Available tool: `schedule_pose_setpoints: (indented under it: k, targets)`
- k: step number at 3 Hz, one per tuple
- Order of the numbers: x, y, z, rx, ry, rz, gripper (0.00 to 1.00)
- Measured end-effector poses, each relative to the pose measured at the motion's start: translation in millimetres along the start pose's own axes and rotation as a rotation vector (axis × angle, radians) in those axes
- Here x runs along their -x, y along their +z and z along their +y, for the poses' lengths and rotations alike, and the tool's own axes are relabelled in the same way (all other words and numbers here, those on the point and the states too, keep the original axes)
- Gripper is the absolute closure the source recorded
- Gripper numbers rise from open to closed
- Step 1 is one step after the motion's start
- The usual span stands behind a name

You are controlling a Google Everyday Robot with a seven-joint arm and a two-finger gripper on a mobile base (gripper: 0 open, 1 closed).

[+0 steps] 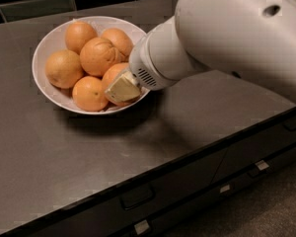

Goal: Pick orange from white bowl

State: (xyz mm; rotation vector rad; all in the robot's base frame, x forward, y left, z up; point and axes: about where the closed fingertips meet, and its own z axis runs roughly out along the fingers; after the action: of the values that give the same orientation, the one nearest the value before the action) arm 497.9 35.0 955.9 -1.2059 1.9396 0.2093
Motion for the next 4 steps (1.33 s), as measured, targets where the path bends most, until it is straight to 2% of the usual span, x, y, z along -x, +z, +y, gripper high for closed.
schedule_pose_setpoints:
  k: [4]
  targets:
    - [-11.3, 36.5, 2.9, 0.079, 0.032, -0.003, 0.37]
